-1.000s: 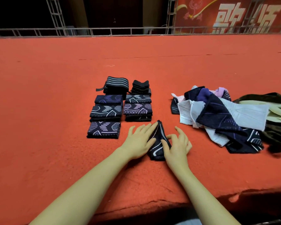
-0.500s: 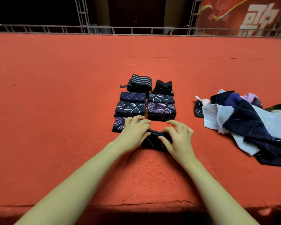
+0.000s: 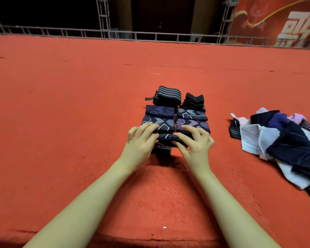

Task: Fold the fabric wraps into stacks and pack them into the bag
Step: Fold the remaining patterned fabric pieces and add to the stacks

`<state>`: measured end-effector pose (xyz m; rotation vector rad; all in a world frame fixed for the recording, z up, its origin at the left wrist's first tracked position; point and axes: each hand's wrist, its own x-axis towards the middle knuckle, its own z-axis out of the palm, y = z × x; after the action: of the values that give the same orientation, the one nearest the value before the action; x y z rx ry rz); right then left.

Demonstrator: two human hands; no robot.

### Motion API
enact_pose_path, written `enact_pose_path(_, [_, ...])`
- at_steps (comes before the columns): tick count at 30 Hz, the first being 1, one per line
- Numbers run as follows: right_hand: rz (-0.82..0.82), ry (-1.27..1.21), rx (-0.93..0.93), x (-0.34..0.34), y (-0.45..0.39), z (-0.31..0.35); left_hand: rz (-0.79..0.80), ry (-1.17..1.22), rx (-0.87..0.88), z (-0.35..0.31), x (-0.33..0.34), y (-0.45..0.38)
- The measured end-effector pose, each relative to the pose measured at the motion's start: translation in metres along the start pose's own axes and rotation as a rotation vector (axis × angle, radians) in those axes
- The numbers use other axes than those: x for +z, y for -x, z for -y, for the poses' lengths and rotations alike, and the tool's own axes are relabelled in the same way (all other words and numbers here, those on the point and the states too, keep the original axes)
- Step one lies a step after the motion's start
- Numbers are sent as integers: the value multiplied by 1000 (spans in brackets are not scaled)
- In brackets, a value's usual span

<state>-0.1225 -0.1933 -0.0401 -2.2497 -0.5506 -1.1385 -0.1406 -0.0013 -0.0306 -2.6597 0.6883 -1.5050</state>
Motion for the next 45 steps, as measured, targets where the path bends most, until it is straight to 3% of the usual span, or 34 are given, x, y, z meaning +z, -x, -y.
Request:
enact_pose_path(6, [-3,101,-140,42,-34,3,13,-62,-72,39,16,5])
enact_pose_path(11, [319,140,-205,61,-20,-20,269,20,-11,49,35,28])
enact_pose_path(15, [448,63,-119,58,4,-22,460,188,-81,41,39,37])
enact_pose_path(19, [464,68,-71,57,12,-18,571,148,-181,35,48,40])
enact_pose_path(25, [395,148,7,60,13,-10,658,125,-182,32,48,21])
enact_pose_path(32, [541,137,144,64,19,-8,802,196,-359,16,49,32])
enact_pose_path(36, [584,101,150,56,23,-8,800,129,-318,11,40,24])
enact_pose_path(41, [500,1,170,27,32,-19,625,173,-287,-15,23,12])
enact_pose_path(45, [429,46,146,-8,34,-37,625,258,-264,-49,22,-7])
